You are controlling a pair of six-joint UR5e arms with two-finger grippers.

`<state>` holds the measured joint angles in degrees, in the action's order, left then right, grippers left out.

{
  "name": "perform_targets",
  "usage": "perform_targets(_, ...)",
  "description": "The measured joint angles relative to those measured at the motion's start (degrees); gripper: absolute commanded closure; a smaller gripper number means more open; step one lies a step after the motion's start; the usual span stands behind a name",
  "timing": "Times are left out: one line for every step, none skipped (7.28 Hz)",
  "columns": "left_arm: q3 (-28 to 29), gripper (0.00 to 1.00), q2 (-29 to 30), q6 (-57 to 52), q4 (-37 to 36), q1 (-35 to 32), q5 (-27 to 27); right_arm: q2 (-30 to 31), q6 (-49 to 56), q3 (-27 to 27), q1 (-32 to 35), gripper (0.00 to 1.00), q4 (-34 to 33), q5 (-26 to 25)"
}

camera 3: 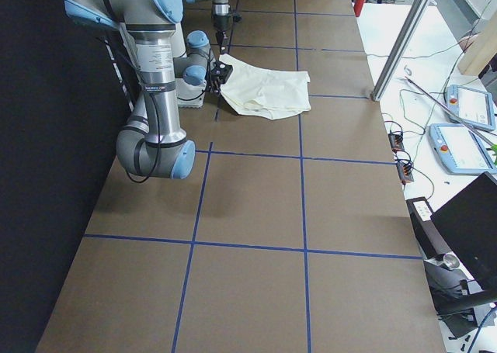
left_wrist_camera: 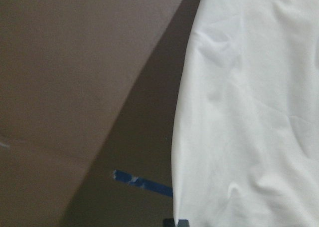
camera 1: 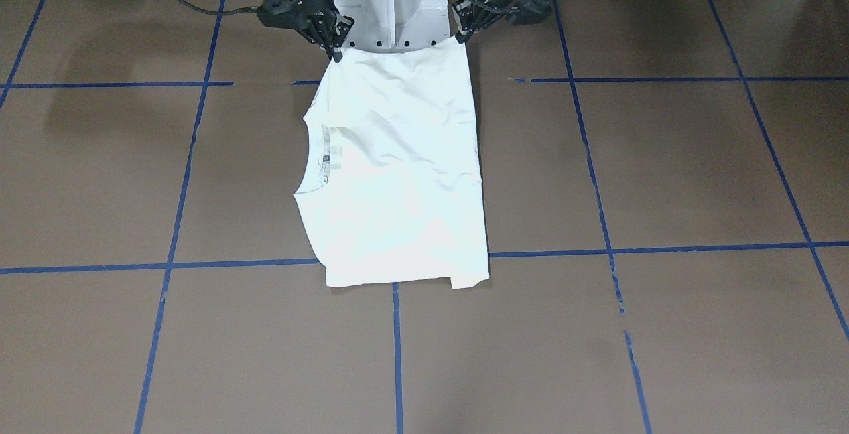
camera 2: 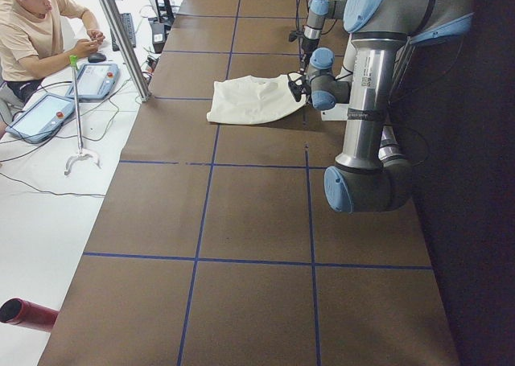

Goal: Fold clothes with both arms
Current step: 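Grasp the near edge of the bundle with both grippers, then lift the near edge and fold it over toward the far edge with both grippers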

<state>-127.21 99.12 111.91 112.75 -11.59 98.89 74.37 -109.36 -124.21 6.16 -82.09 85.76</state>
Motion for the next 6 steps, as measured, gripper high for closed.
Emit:
perform_targets(-1.6,1.00,0.5,0.4,-0.4,-1.9,0.7,0.0,-0.4,-2.1,1.7,1.00,-0.2,0.2)
perform_targets(0.0,1.00,3.1,-0.5,-0.9,-6.2,1.1,-1.3,-0.4,-2.3,4.8,1.00,-0.9,0.4)
perform_targets(3.9,1.00,7.1,-2.6,-1.9,-10.7,1.3,-3.6,-0.3,-0.7,8.5,1.00,-1.7,1.3)
perform_targets(8.4,1.00,11.2,-5.8,-3.2,-15.0,1.7,-6.6,0.0,2.7,12.6,1.00,-2.4,3.5)
perform_targets(11.9,1.00,13.5,-9.2,-3.9,-18.7,2.5,-9.2,0.7,6.3,16.2,1.00,-2.6,5.6)
perform_targets(15.1,1.00,14.6,-12.2,-3.9,-21.6,3.1,-11.0,1.7,9.6,18.9,1.00,-2.6,6.9)
